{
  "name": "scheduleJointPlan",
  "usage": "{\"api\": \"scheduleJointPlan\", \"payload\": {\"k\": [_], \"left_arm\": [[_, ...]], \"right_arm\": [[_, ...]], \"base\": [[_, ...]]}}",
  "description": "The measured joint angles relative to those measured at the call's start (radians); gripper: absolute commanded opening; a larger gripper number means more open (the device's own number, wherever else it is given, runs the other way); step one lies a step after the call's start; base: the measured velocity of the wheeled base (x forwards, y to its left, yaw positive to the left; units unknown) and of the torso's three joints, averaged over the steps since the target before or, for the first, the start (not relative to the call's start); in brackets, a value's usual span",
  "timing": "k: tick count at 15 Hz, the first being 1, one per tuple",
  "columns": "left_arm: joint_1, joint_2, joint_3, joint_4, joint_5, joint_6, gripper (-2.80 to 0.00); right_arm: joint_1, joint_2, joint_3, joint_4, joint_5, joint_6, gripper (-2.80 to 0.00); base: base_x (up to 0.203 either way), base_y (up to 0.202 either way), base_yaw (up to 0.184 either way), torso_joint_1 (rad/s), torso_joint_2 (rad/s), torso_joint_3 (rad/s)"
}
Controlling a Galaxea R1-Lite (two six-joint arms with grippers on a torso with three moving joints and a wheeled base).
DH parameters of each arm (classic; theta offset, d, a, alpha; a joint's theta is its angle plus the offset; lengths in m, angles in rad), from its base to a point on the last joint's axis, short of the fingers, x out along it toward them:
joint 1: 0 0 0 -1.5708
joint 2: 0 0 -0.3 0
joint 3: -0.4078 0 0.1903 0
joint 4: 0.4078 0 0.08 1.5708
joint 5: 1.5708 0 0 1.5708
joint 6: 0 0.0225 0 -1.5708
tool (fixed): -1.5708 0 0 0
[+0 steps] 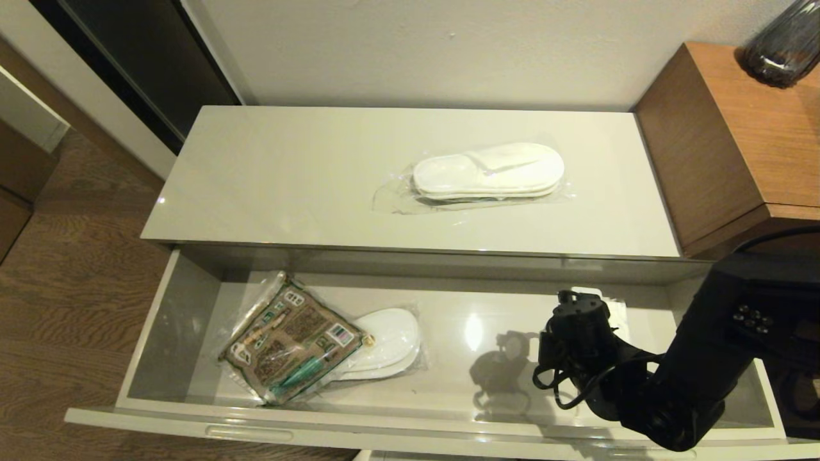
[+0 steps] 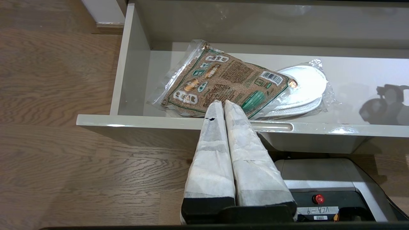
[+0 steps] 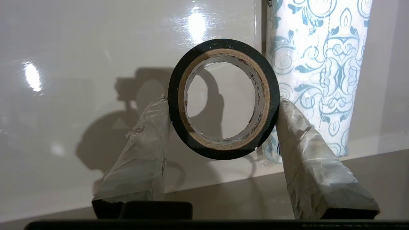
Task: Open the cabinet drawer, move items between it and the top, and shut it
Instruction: Put the adhesive tape in the drawer
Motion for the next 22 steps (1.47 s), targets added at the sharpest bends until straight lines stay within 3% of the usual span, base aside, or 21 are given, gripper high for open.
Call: {"api": "scheduleJointPlan", "payload": {"k": [8,9,19,22], "left_arm": [[-0.001,0.000,0.000,0.000,0.000,0.000,-2.80],[0.000,0.000,0.000,0.000,0.000,0.000,-2.80],[-0.001,0.000,0.000,0.000,0.000,0.000,-2.80],[-0.001,0.000,0.000,0.000,0.000,0.000,-2.80]], "right_arm": [[-0.034,0.030,-0.073,0.063,-0.001,-0.012,-2.80],[-0.041,0.032,-0.079,0.072,-0.001,-0.012,0.00],[-0.056,-0.027,-0.089,0.125,-0.001,-0.017,0.00],[-0.055,-0.113,-0.093,0.198,0.005,-0.020,0.00]], "base": [[0.000,0.000,0.000,0.000,0.00,0.000],[0.000,0.000,0.000,0.000,0.00,0.000],[0.000,0.000,0.000,0.000,0.00,0.000],[0.000,0.000,0.000,0.000,0.00,0.000]]}}
